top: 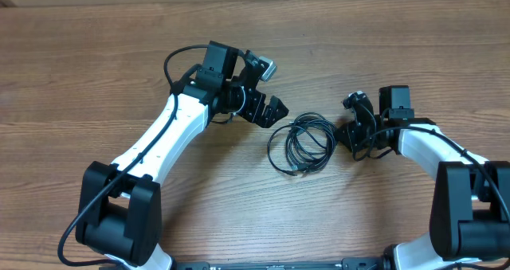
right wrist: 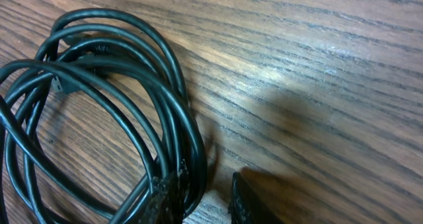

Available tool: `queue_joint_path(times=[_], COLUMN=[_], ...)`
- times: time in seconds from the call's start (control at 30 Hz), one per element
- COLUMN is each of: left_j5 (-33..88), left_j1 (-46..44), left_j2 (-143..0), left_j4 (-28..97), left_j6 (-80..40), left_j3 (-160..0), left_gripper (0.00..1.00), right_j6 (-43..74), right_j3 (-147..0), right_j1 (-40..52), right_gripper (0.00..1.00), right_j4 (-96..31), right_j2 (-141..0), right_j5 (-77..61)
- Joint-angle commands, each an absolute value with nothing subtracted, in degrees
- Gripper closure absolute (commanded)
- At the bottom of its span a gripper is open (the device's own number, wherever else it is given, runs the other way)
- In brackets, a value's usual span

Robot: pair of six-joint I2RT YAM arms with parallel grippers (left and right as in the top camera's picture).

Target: Untangle cables

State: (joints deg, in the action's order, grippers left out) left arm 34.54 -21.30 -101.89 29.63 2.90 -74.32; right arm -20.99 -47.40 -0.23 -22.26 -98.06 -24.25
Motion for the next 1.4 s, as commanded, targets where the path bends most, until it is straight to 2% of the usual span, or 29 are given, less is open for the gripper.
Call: queue_joint_path(times=[0.0,0.2,0.3,0.43,0.57,1.03,1.37], left_j5=[35.4,35.4,35.4,35.4,35.4,35.4,35.4], left_j1=[-21.2,-21.2,-21.2,-21.2,-21.2,-21.2,-21.2], left_j2=[-100.9,-100.9,-100.9,-100.9,-100.9,-100.9,-100.9], left_j4=[29.8,29.8,29.8,29.8,29.8,29.8,29.8], left_j6=[2.8,2.8,2.8,2.8,2.8,2.8,2.8], left_j3=[-75.0,-75.0,-75.0,-75.0,-75.0,-75.0,-75.0], left_gripper=[0.01,0.0,0.01,0.01,0.01,0.0,0.0], right_j6=[-21.1,-21.1,-21.1,-21.1,-21.1,-21.0,-20.4], right_j3=[-46.9,-46.9,-46.9,-46.9,-46.9,-51.8,-56.7], right_j1=[0.1,0.1,0.1,0.1,0.1,0.0,0.0], right_gripper=[0.77,0.77,0.84,0.87,0.96,0.96,0.96], right_j4=[-21.8,-20.8,-20.8,-20.8,-20.8,-26.7,-31.2], right_j2=[-99.5,-101.8,-101.8,-101.8,-101.8,-100.2,-92.1], right_j5=[-25.6,-25.6,-25.6,-25.6,-25.6,-25.6,-25.6])
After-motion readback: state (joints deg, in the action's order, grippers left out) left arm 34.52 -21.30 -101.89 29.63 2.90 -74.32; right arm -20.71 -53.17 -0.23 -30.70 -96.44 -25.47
